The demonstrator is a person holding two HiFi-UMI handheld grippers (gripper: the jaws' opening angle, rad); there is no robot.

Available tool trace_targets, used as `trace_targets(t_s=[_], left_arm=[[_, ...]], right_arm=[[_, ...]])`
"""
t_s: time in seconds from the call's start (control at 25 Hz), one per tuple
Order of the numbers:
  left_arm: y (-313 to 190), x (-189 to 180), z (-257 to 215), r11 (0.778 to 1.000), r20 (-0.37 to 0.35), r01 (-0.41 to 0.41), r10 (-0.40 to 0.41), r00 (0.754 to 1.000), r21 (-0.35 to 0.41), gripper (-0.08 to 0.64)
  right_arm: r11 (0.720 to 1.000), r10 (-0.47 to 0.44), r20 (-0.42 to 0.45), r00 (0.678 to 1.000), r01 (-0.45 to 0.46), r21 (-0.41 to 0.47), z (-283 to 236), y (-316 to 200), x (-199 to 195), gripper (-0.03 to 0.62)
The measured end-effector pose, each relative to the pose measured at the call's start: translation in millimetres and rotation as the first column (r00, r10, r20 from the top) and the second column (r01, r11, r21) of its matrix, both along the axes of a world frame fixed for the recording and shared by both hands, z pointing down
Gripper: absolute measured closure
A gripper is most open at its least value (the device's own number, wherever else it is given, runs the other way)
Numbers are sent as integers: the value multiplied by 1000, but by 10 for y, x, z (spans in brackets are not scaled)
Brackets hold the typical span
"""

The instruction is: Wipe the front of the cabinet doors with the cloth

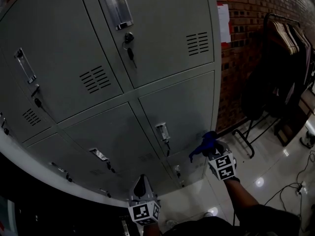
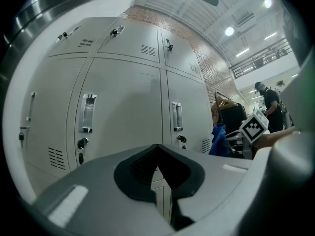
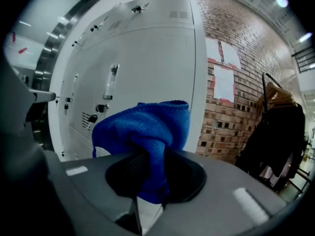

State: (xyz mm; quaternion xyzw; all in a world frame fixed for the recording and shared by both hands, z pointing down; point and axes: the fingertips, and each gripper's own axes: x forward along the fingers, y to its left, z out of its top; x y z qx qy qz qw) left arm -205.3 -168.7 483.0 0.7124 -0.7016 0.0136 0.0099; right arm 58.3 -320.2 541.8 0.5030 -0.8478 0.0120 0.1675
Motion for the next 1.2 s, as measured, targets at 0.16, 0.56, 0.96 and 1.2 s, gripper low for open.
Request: trace_targets(t_s=[0.16,0.56,0.96,1.2], left_arm=[[-10,-11,20,1000,-8,-4,4,1000,2,543],[-45,74,-220,998,-32,-26,27,999,48,544],[-56,119,-301,997,-20,-41,42,999,61,543],[-8,93,-307,997,-19,-32,34,999,64,543]], right_arm=[[995,-91,78,993,88,50,-281,454,-360,517],[968,-227,202,953,199,150,-826,933,-1184,517],[972,-212,168,963,190,135,-775,920,-1188,526],[967,-228,166,959,204,152,-814,978,-1240,526]])
